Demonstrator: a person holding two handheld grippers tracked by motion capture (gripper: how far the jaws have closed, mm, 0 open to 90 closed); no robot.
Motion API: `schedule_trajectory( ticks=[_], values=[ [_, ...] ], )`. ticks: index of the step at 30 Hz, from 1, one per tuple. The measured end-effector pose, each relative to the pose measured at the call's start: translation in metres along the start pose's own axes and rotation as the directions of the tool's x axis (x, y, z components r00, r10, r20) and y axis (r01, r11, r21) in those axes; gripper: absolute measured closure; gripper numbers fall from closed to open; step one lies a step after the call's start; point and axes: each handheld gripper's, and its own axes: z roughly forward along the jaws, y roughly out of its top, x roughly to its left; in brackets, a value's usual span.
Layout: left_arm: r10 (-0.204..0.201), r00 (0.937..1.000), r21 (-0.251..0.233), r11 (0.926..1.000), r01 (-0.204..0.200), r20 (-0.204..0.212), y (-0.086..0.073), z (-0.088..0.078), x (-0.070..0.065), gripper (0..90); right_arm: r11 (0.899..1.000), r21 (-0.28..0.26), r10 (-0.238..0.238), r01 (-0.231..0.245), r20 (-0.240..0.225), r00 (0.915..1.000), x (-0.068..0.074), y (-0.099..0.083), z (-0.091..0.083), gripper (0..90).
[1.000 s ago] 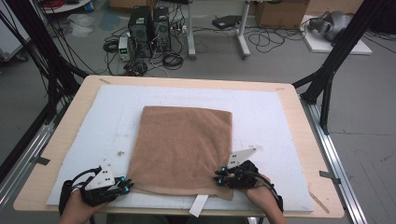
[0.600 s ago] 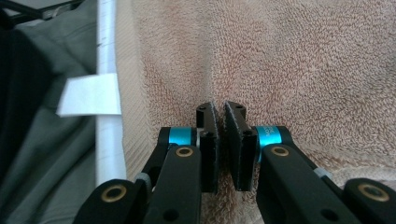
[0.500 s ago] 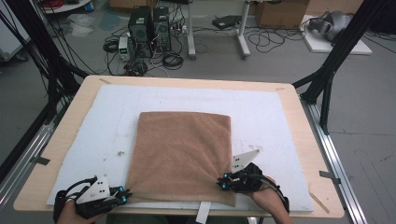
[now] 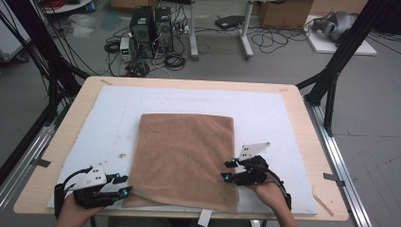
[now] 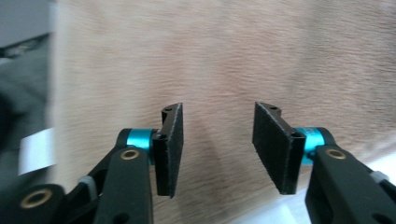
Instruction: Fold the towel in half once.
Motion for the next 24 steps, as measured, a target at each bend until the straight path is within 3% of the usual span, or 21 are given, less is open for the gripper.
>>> schedule_trajectory(
  ticks=[3,5,8,13,17,20,21,24],
  values=[
    [-0.031,0.9983,-0.026,0.9991,0.032,0.049,0.004,0.003,0.005,54.6,1.0,0.005,0.018,-0.018,0.013,0.9997,-0.008,0.0,0.006,50.9],
    [-0.03,0.996,-0.056,0.9978,0.035,0.084,0.008,-0.001,0.005,54.5,1.0,0.008,0.015,-0.015,0.01,0.9998,-0.009,0.0,0.008,51.0],
    [-0.015,0.9969,-0.063,0.9978,0.02,0.077,0.009,-0.009,0.003,54.3,1.0,0.024,0.015,-0.015,-0.007,0.9999,-0.01,0.0,0.01,50.8],
    [-0.025,0.998,-0.069,0.9972,0.029,0.058,0.006,-0.016,0.004,53.8,0.999,0.039,0.019,-0.019,-0.013,0.9997,-0.012,-0.004,0.013,49.8],
    [0.002,0.9986,-0.011,0.9999,-0.001,0.053,0.003,-0.002,0.0,53.8,0.999,0.053,0.0,0.0,0.0,1.0,-0.011,-0.003,0.013,51.3],
    [0.07,0.9961,0.08,0.9941,-0.074,0.054,-0.002,0.013,-0.01,53.7,0.997,0.073,0.001,-0.001,0.01,1.0,-0.013,-0.003,0.011,51.8],
    [0.082,0.9953,0.088,0.9923,-0.087,0.05,-0.003,0.016,-0.012,53.7,0.997,0.078,-0.001,0.0,0.015,0.9999,-0.013,-0.003,0.01,51.8],
    [0.065,0.9968,0.065,0.9956,-0.067,0.046,-0.001,0.013,-0.009,52.8,0.997,0.078,0.006,-0.009,0.033,0.9994,-0.013,-0.001,0.007,49.8]
  ],
)
